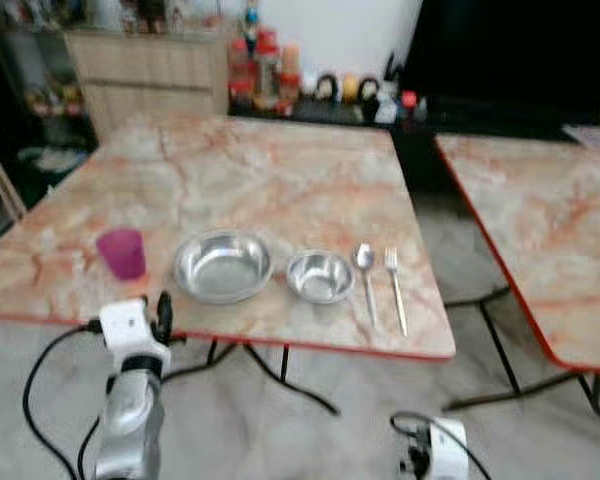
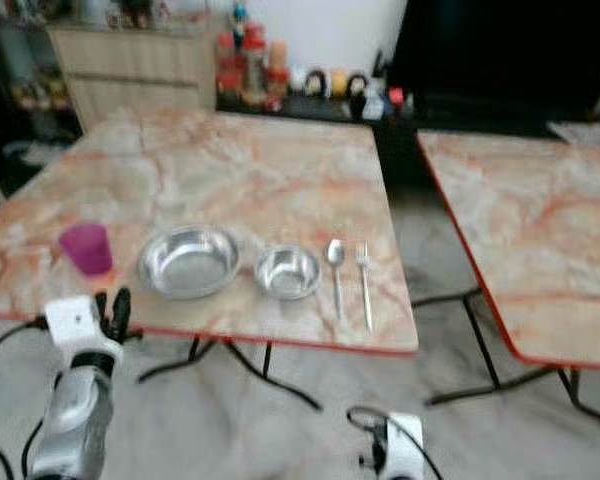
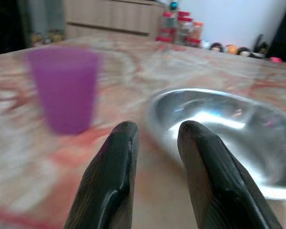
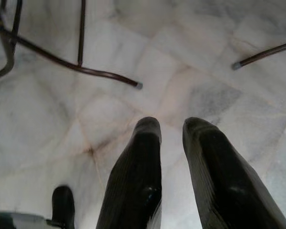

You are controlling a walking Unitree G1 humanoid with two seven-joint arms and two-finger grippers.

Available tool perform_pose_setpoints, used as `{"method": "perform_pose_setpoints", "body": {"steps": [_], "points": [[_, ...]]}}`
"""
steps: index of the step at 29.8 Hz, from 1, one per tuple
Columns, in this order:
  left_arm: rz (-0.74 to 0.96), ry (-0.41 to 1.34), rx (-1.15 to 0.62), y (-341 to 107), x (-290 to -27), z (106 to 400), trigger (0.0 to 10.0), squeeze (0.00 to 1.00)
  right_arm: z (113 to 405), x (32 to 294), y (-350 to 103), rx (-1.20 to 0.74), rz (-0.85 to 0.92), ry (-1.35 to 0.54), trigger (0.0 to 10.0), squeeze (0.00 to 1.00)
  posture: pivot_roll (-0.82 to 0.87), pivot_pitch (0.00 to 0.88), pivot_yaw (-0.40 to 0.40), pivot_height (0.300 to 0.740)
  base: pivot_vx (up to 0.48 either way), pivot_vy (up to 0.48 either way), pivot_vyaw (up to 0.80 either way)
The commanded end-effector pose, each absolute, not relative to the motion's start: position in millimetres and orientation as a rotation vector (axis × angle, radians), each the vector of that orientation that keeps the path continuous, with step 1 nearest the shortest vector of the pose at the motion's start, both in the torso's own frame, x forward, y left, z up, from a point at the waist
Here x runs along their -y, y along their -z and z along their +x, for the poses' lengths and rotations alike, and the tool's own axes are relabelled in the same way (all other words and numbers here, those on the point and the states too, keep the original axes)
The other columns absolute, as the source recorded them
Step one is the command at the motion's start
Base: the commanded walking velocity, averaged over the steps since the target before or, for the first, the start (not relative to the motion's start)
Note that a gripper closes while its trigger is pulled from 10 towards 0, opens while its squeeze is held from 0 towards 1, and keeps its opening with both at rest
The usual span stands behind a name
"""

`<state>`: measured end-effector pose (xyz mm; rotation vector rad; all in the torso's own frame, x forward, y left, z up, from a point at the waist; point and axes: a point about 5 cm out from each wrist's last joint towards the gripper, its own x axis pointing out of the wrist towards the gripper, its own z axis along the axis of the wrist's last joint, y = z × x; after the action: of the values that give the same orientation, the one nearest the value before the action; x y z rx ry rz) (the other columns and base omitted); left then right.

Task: Setting the table

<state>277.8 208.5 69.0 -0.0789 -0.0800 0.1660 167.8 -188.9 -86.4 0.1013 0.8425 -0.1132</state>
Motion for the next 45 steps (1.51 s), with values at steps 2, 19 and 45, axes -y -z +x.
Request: {"method": "perform_pose_setpoints", "body": {"steps": [2,19,45], "points": [[-0.091,-0.142,0.087,-71,-200,281,10.0,0.0,167,196,86,-0.841,0.09,0.13,10.0,0.0,0.06,0.0,-0.055,0.74,0.315,0.0,0.0],[-0.097,-0.187,0.14,-86,-212,283,10.0,0.0,165,193,87,-0.849,0.088,0.112,10.0,0.0,0.05,0.0,-0.053,0.74,0.245,0.0,0.0],[-0.123,-0.018,0.006,-96,-214,288,10.0,1.0,158,196,89,-0.864,0.078,0.13,10.0,0.0,0.05,0.0,-0.032,0.74,0.0,0.0,0.0]]}}
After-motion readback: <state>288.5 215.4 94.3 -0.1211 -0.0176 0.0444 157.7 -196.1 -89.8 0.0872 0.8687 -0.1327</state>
